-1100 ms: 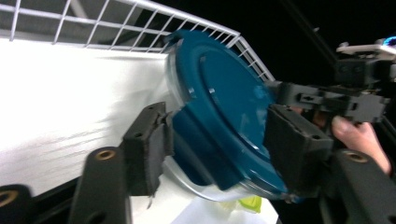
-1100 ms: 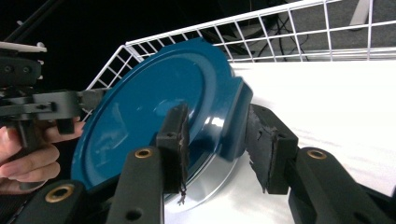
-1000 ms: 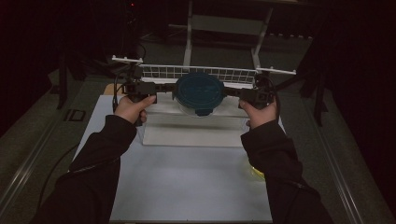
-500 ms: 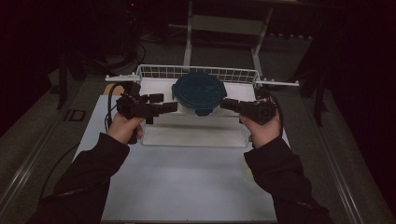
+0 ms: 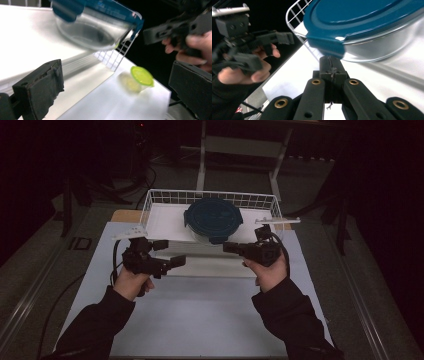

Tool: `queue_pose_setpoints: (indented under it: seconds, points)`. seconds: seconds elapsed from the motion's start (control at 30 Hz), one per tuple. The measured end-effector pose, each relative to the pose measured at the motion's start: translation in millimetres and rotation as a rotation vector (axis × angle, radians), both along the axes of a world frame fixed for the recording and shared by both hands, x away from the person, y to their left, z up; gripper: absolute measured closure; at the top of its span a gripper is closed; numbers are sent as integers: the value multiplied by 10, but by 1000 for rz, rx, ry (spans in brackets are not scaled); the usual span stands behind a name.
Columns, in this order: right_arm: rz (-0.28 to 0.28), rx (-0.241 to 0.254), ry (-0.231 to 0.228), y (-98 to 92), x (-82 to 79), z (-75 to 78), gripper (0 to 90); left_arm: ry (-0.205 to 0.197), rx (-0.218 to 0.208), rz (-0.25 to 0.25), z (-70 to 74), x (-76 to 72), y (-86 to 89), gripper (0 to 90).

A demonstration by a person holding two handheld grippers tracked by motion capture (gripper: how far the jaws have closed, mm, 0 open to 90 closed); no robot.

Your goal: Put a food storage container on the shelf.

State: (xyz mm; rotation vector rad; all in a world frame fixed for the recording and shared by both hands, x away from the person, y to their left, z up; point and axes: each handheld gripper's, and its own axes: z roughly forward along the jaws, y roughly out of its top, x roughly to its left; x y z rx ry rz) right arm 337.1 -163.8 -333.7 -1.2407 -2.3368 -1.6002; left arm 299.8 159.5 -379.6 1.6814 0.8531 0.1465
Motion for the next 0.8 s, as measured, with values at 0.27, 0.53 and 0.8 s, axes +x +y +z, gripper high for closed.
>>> queue_pose_setpoints:
  seconds: [0.27,0.53,0.8]
  points:
    - [4,-1,7,127,57,-22,899,-24,53,-5,-286,-200,-38,0]
    - [-15,-1,22,198,162,-32,899,-33,66,-6,-440,-297,-48,0]
    - [-40,8,32,228,268,-33,899,-32,70,-10,-502,-330,-64,0]
